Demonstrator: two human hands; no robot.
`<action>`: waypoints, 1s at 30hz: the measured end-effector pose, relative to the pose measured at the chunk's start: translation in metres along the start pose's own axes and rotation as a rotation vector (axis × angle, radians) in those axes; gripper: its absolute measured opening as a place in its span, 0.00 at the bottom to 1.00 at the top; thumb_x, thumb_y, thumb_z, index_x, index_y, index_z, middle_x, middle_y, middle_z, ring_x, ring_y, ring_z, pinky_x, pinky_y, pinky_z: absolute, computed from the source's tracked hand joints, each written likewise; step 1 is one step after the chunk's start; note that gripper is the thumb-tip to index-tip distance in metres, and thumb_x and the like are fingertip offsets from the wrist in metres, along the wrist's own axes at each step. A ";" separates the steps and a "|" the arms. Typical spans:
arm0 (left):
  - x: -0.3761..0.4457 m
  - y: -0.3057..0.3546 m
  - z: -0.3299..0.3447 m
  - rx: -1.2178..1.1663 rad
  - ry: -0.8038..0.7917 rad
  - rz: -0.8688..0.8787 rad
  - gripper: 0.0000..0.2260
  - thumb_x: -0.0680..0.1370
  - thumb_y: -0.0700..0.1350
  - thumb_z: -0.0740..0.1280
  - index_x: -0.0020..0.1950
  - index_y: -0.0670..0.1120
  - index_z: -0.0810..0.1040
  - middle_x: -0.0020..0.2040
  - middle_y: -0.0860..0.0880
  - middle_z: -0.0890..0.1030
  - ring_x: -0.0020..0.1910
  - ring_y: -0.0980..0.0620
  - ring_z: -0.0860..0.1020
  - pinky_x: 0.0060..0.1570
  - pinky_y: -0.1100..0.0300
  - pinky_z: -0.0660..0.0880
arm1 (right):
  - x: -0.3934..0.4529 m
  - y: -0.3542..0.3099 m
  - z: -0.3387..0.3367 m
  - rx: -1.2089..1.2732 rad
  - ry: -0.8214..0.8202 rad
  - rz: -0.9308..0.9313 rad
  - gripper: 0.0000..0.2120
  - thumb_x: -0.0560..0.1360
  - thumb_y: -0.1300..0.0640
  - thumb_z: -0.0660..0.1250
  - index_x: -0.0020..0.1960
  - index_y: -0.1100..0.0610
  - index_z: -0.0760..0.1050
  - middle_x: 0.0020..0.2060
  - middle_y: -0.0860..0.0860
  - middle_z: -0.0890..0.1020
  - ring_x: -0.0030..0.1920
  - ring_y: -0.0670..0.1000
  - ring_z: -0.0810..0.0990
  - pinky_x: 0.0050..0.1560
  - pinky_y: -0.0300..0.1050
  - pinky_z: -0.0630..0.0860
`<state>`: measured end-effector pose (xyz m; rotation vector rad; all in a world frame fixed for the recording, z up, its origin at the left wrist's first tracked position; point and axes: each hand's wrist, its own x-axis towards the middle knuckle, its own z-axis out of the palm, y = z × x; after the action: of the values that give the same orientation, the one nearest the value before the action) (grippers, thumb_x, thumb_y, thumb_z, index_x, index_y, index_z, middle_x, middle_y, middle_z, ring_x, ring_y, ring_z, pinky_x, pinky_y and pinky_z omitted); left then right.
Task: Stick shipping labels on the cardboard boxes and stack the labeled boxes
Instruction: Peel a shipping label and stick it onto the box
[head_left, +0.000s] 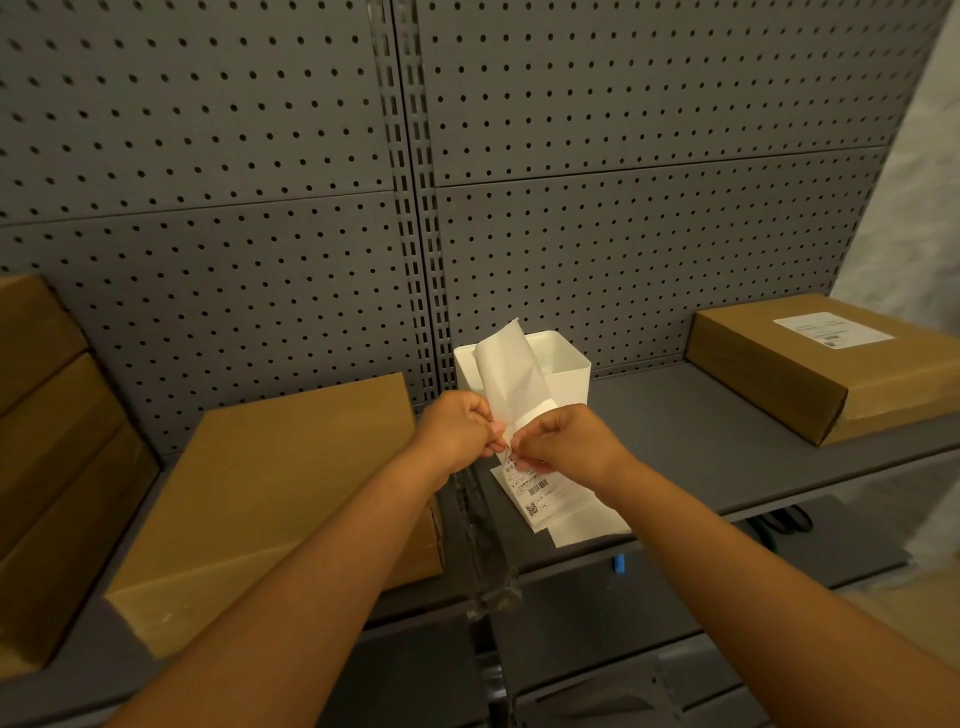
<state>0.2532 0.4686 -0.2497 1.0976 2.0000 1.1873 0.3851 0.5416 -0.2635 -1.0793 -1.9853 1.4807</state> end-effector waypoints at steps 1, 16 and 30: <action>0.000 0.001 0.000 0.002 0.002 0.001 0.04 0.77 0.35 0.66 0.51 0.37 0.77 0.41 0.42 0.82 0.37 0.52 0.80 0.44 0.59 0.79 | 0.001 0.000 0.000 -0.001 0.001 0.002 0.04 0.71 0.64 0.71 0.45 0.64 0.82 0.43 0.61 0.84 0.40 0.53 0.83 0.46 0.42 0.82; 0.003 0.003 0.001 -0.005 -0.017 0.029 0.03 0.77 0.35 0.66 0.46 0.42 0.75 0.39 0.44 0.82 0.39 0.51 0.81 0.45 0.59 0.80 | 0.003 0.000 -0.004 0.039 0.003 0.029 0.06 0.72 0.64 0.70 0.47 0.67 0.82 0.42 0.61 0.85 0.36 0.50 0.82 0.46 0.42 0.82; 0.016 -0.006 -0.013 0.279 0.173 0.025 0.04 0.73 0.39 0.70 0.45 0.44 0.76 0.45 0.44 0.83 0.46 0.45 0.81 0.51 0.47 0.79 | 0.000 0.007 -0.029 0.056 -0.035 0.145 0.03 0.76 0.62 0.66 0.47 0.61 0.77 0.44 0.55 0.85 0.40 0.51 0.83 0.45 0.44 0.80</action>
<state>0.2333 0.4750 -0.2499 1.1890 2.3460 1.0689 0.4081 0.5595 -0.2602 -1.2034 -1.9114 1.6299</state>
